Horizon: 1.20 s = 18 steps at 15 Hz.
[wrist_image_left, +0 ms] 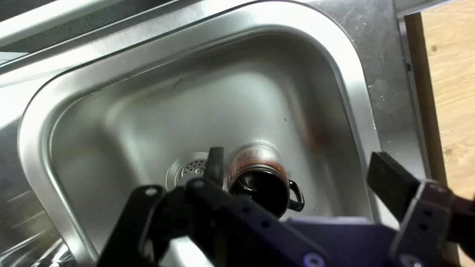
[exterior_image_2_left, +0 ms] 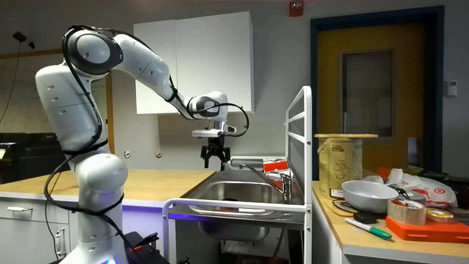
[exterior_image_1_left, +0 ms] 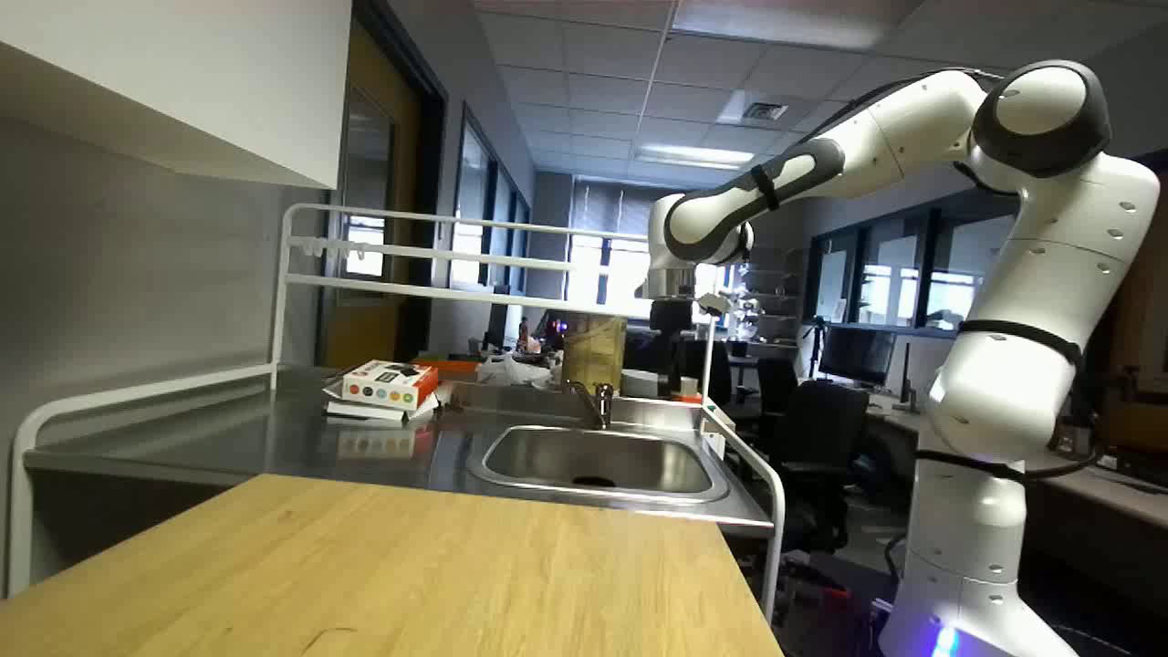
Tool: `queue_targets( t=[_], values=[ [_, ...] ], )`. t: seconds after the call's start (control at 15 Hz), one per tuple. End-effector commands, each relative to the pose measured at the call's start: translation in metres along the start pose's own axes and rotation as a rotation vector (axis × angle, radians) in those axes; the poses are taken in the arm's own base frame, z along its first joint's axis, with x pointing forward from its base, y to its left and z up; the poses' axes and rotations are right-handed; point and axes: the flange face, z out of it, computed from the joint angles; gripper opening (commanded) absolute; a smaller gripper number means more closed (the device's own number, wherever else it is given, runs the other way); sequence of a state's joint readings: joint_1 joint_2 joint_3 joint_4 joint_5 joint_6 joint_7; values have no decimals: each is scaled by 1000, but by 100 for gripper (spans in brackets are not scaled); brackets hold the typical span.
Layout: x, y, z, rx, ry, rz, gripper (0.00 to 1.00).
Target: Move the faucet nozzle to the center
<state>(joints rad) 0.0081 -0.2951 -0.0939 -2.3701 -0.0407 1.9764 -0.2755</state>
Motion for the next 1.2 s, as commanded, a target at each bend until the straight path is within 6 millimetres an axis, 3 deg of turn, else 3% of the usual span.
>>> queue_targets(
  t=[0.0,0.67,0.93,1.13],
  values=[
    [0,0,-1,0,1,0,100],
    [2,0,-3,1,1,-3,100],
    [22,-6,-4,0,-15,10,100],
    [54,-18,-13,-14,-13,62,100]
  ],
)
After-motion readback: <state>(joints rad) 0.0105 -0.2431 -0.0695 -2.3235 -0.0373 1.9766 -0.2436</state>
